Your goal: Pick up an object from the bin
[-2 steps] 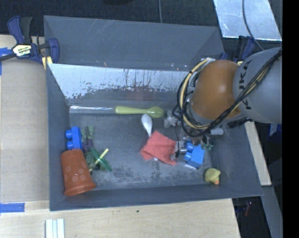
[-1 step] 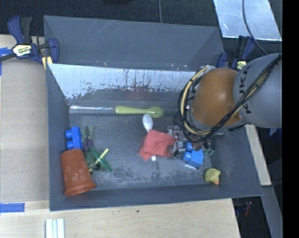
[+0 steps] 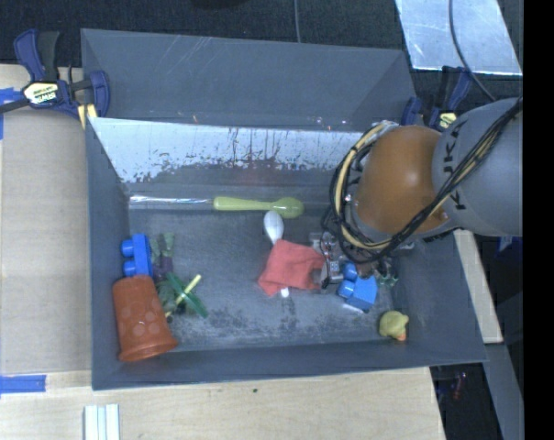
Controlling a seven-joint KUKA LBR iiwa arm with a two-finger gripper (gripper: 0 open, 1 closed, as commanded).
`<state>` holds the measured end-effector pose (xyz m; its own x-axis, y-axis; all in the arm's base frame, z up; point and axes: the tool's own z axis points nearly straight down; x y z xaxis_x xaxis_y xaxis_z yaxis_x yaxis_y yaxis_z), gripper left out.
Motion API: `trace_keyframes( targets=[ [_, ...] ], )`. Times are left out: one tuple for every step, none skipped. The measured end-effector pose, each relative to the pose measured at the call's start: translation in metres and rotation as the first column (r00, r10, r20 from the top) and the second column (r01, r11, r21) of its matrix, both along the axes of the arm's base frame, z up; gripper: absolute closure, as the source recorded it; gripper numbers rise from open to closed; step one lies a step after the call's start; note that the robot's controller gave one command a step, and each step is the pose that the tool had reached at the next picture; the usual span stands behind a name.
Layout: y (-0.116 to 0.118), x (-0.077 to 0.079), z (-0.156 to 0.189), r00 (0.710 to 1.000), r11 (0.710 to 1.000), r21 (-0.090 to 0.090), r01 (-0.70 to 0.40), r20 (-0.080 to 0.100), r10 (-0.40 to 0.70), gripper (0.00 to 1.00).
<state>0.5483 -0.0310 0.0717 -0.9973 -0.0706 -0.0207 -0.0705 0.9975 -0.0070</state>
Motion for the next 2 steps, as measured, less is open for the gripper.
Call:
trace_keyframes(
  targets=[
    [-0.002, -0.003, 0.064, 1.000, 1.000, 0.000, -0.018, -0.006, 0.018, 1.00],
    [-0.001, -0.002, 0.141, 1.000, 1.000, 0.000, -0.008, -0.007, 0.008, 1.00]
  ],
)
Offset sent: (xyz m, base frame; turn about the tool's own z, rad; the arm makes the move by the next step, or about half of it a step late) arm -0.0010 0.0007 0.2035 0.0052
